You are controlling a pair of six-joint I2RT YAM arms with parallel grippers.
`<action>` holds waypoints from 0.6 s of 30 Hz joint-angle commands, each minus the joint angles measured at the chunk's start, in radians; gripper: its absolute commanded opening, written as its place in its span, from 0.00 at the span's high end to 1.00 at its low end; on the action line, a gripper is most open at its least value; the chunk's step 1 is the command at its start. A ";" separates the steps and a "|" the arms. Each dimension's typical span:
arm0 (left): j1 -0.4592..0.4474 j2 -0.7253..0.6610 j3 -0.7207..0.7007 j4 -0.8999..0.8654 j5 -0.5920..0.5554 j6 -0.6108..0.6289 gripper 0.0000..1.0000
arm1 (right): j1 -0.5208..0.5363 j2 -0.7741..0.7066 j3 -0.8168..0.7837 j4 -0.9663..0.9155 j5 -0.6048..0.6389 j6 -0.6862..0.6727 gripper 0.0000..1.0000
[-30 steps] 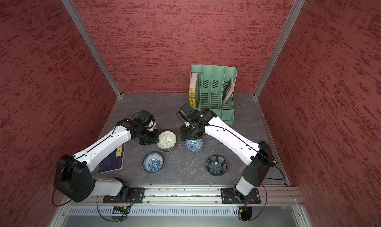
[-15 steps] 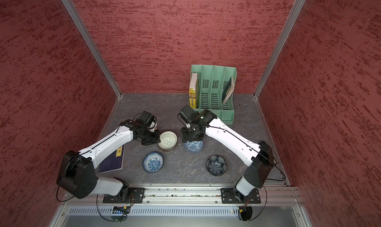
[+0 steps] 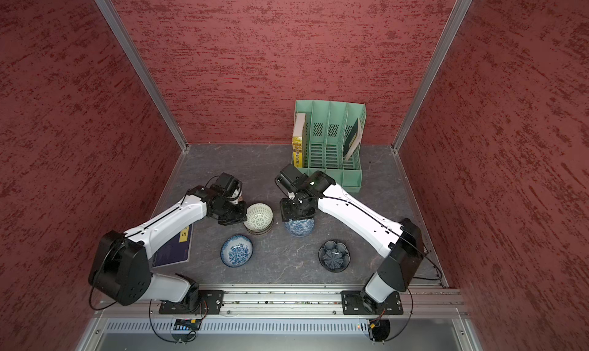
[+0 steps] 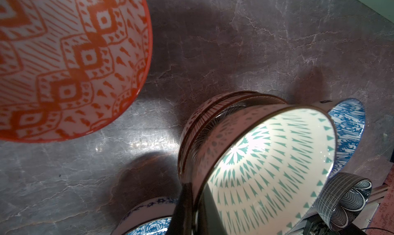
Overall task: Stack the bowls
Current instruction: Place the bowl on the bowl.
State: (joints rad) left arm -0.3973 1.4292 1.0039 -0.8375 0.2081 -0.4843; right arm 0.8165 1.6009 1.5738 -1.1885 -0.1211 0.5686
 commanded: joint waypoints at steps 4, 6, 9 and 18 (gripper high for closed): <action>0.005 0.009 0.002 0.048 0.024 0.005 1.00 | -0.003 -0.033 -0.014 0.023 -0.003 0.010 0.42; 0.005 0.013 0.002 0.048 0.025 0.006 0.98 | -0.003 -0.033 -0.015 0.024 -0.004 0.010 0.42; 0.005 0.018 0.001 0.047 0.026 0.006 0.97 | -0.002 -0.035 -0.017 0.024 -0.004 0.010 0.42; 0.005 0.024 0.002 0.046 0.024 0.010 0.90 | -0.002 -0.036 -0.031 0.032 -0.005 0.009 0.42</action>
State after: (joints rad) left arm -0.3973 1.4517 1.0039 -0.8291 0.2089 -0.4812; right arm 0.8165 1.5894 1.5558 -1.1717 -0.1272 0.5697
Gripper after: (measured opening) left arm 0.099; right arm 0.584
